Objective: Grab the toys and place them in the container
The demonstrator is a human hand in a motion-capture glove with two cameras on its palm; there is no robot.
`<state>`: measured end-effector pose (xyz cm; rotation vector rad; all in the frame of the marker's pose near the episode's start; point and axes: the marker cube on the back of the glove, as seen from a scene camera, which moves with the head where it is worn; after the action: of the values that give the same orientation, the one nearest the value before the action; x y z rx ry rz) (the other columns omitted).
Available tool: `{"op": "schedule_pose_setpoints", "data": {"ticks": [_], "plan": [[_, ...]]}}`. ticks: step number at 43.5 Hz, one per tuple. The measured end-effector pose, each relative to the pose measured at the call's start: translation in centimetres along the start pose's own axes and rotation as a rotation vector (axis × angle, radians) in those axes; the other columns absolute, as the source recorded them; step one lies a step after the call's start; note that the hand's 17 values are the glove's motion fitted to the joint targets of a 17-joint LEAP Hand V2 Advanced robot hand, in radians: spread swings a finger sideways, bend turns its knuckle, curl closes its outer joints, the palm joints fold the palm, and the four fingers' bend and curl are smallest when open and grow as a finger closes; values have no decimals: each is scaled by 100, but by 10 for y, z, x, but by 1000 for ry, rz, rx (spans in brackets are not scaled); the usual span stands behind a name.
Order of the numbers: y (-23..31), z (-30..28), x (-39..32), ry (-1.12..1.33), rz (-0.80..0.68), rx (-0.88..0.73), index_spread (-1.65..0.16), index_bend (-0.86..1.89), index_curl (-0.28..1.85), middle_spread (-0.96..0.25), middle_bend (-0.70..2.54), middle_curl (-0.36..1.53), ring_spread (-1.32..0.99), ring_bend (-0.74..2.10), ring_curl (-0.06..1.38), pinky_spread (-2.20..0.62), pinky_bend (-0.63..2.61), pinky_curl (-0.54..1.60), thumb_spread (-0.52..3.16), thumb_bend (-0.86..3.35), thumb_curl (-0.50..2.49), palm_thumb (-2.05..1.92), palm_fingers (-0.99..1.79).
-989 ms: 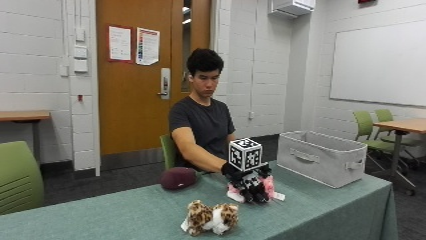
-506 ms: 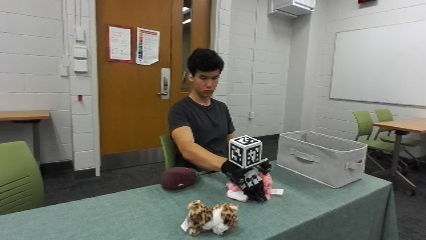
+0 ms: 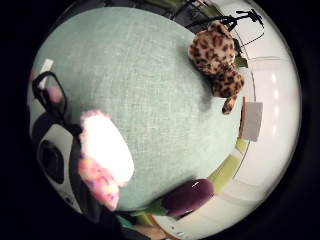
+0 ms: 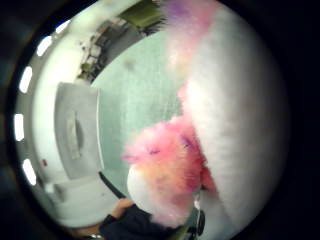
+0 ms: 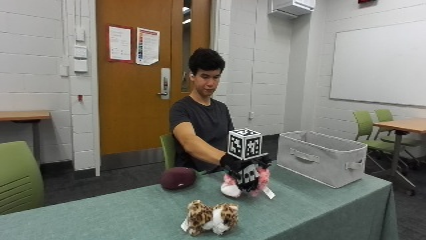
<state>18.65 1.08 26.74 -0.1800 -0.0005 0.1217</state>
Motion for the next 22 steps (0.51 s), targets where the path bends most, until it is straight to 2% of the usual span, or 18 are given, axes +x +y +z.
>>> {"op": "schedule_pose_setpoints", "data": {"ticks": [13,22], "plan": [[-10,-94,-23,3,-34,92,-34,46,68,-36,92,64,-41,112,51,-49,68,40,78,14,68,59,132],[-13,-177,-82,-15,-101,210,-33,54,75,-35,97,66,-39,116,53,-49,73,41,71,13,76,58,127]]}}
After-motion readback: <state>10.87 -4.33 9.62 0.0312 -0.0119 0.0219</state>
